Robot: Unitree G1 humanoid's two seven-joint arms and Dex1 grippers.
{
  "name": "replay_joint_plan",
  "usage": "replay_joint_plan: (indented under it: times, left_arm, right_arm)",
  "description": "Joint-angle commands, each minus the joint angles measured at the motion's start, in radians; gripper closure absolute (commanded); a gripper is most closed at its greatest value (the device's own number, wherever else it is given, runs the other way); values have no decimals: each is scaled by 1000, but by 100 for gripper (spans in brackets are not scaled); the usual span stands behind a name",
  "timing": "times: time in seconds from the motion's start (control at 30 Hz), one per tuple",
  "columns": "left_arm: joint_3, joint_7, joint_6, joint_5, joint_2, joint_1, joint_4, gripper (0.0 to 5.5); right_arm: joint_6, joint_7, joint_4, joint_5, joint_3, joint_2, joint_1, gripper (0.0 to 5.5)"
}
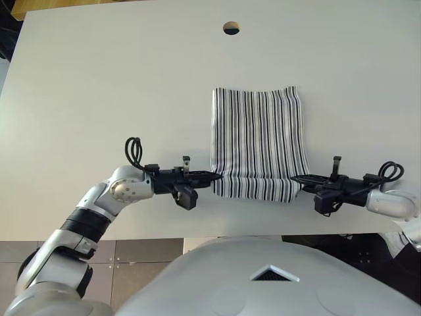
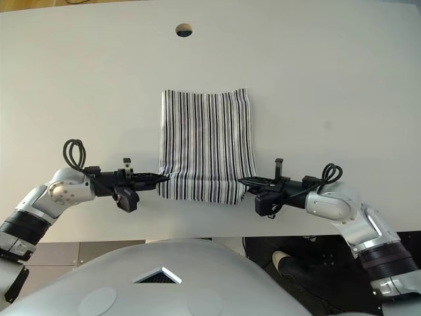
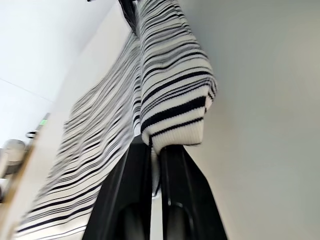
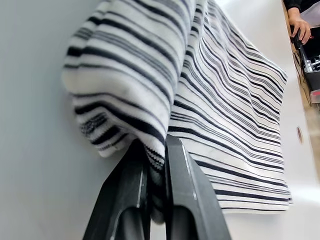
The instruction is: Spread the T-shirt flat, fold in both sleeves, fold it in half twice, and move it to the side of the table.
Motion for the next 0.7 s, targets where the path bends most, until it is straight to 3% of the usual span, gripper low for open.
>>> replay_joint_plan:
  times: [0.03,0.17,0.3,0.43,0.7]
  left_arm:
    - [1,-45,62,-119,41,80,-85,540]
    - [48,-31,134,-163,-2,84,-113,540]
    - [161,123,267,-108,-160,-41,-22,540]
    - [185,286,325,76,-275,-204,200,540]
    - [155,432,281,277,-328,-312,428,540]
  right_arm:
    - [23,58,-33,147,-17,-14,61,537]
    - [68,78,-69,265,-41,26,55,537]
    - [189,76,-20,346,-58,126,-67,537]
    - [225,-50,222,223,-70,306,-289,537]
    - [205,-139,474,63,-62,444,-453,537]
